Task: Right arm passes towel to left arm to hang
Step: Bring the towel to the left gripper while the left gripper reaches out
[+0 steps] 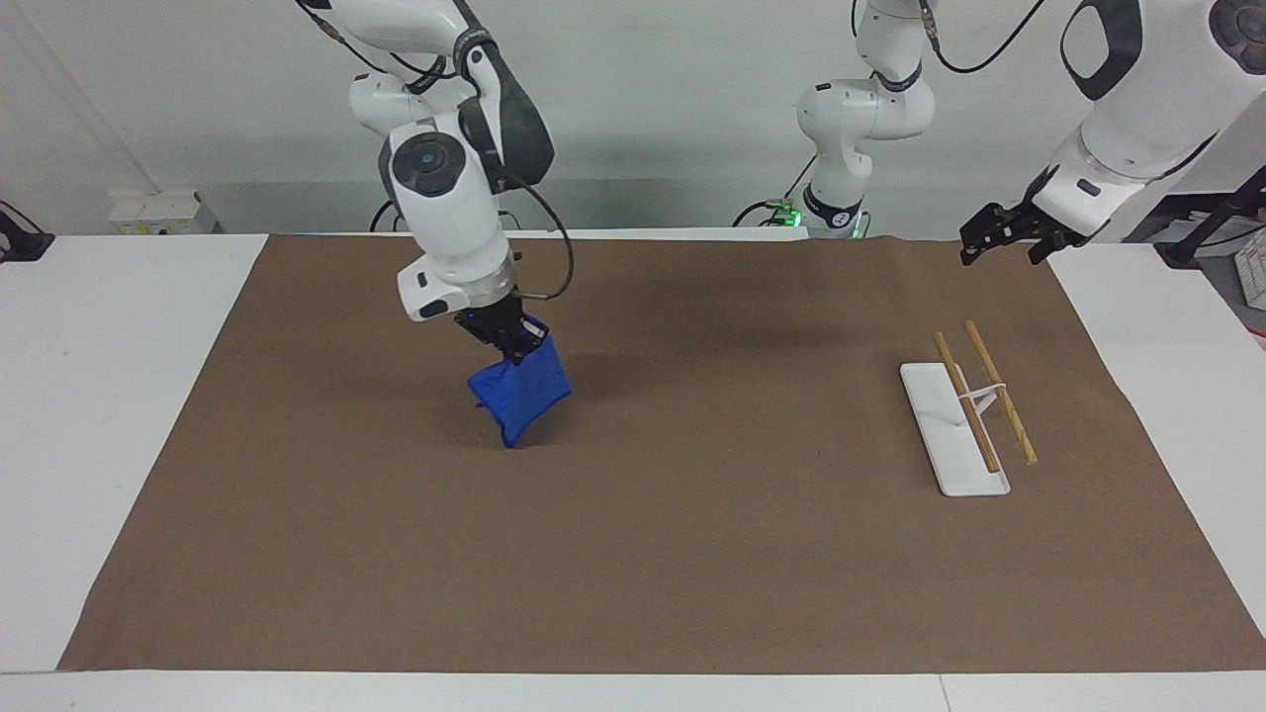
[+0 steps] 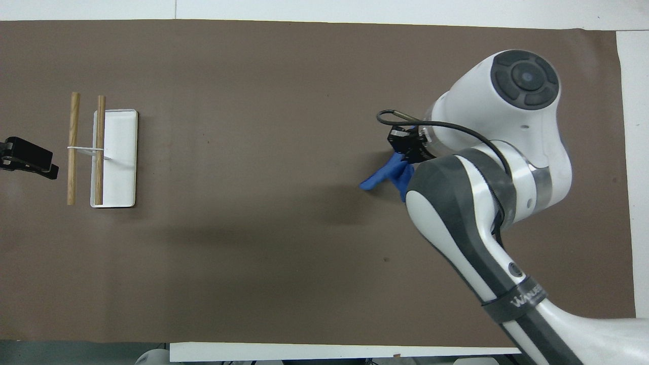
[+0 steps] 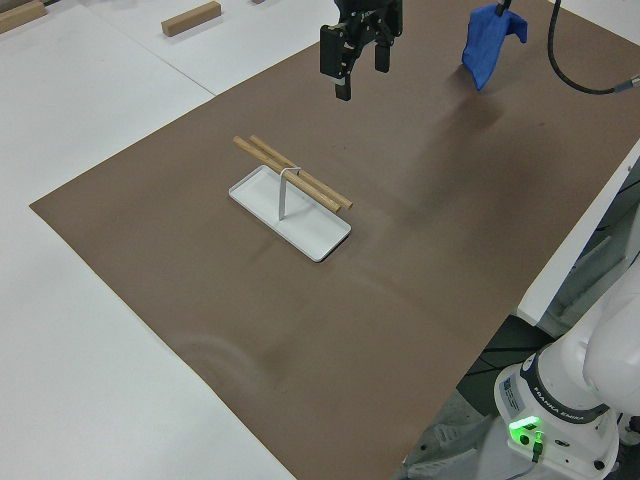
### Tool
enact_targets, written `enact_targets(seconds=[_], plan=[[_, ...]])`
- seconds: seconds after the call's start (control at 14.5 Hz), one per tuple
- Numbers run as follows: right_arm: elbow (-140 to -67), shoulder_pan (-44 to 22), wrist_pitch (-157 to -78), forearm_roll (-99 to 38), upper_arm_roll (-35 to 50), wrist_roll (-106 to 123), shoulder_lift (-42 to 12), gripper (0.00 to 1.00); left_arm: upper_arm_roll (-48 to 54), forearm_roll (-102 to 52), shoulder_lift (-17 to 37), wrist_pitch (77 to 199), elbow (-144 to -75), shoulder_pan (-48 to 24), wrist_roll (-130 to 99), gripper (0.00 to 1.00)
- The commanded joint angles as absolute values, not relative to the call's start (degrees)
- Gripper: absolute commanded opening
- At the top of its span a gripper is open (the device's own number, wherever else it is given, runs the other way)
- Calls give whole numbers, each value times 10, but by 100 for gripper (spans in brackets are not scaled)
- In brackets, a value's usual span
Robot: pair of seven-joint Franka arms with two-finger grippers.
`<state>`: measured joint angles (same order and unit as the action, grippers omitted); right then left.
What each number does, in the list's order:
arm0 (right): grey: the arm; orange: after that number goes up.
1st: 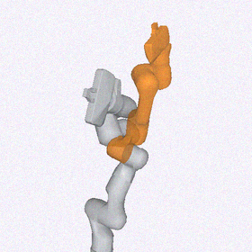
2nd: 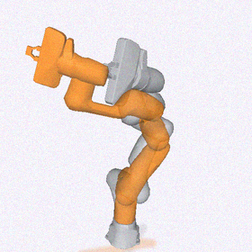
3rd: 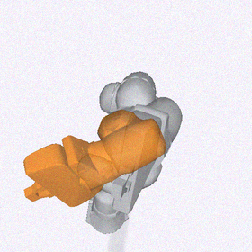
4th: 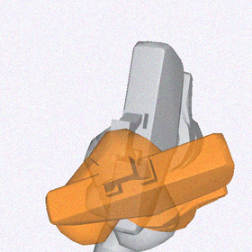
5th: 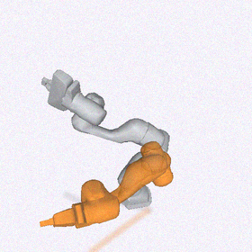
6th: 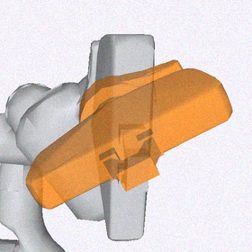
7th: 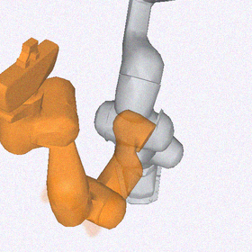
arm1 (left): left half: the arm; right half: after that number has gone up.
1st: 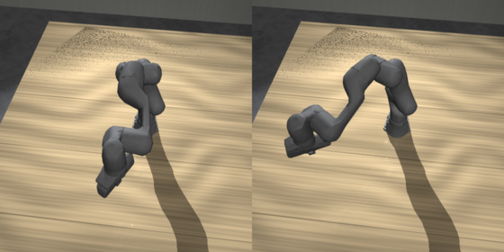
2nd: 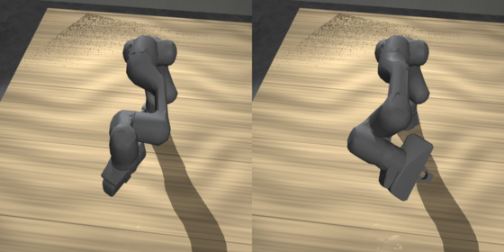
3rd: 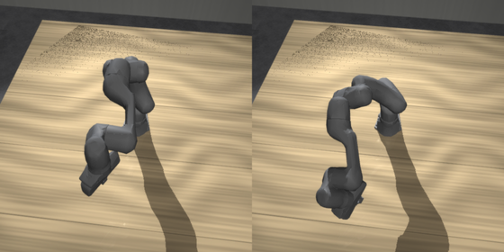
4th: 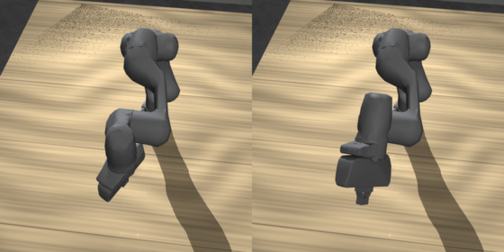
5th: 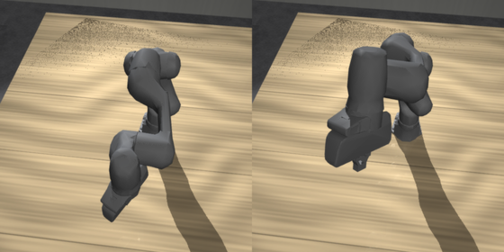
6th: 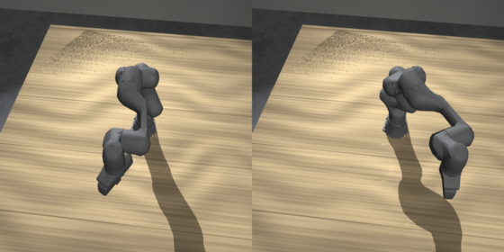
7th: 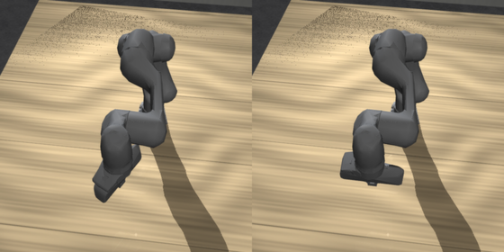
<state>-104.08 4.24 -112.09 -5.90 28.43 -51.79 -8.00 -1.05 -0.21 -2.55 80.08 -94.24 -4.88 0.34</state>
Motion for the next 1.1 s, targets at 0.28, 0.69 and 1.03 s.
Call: enact_targets(seconds=[0.28,0.69,1.03], plan=[[-987,25,-1247,-196,374,-755,-127,0,-11,-116,-90,951,-1091,-53,-414,100],[-972,2,-1429,-251,445,-902,-163,0,-4,-213,-107,1080,-1177,-86,-792,100],[-951,-28,-1523,-250,483,-976,-195,0,-4,-238,-116,1078,-1192,-91,-913,100]])
